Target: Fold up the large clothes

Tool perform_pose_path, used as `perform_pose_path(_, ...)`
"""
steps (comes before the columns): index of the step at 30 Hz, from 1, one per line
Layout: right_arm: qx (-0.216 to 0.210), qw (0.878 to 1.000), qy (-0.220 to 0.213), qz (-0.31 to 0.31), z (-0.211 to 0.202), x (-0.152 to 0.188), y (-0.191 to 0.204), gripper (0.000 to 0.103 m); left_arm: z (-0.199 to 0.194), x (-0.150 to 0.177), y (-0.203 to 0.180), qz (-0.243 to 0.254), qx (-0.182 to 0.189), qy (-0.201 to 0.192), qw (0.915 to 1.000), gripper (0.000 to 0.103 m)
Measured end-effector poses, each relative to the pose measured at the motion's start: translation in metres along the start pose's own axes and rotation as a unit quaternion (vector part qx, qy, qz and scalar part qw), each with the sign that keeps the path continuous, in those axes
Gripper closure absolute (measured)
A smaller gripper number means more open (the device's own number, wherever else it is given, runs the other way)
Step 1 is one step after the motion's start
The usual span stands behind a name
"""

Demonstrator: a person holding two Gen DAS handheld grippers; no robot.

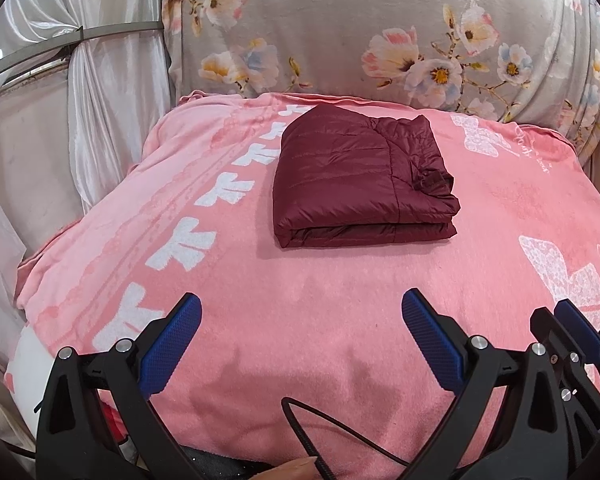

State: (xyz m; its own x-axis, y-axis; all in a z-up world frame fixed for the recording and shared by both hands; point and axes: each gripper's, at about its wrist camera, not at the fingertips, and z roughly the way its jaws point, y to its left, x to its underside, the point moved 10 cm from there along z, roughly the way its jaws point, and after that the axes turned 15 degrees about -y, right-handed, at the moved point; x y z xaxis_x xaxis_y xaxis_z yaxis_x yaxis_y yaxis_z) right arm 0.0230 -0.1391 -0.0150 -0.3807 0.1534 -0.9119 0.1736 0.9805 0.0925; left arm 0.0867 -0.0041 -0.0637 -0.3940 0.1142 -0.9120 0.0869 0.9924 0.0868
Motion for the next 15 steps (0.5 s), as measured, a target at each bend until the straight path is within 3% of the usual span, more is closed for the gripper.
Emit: perform_pose_path(15,-0.001,1.0,0.001,-0.002,0.0018,-0.0022,0.0005,0.078,-0.0004,0.0005,-0.0001,-0.001,0.0,-0.001,1.0,0.005)
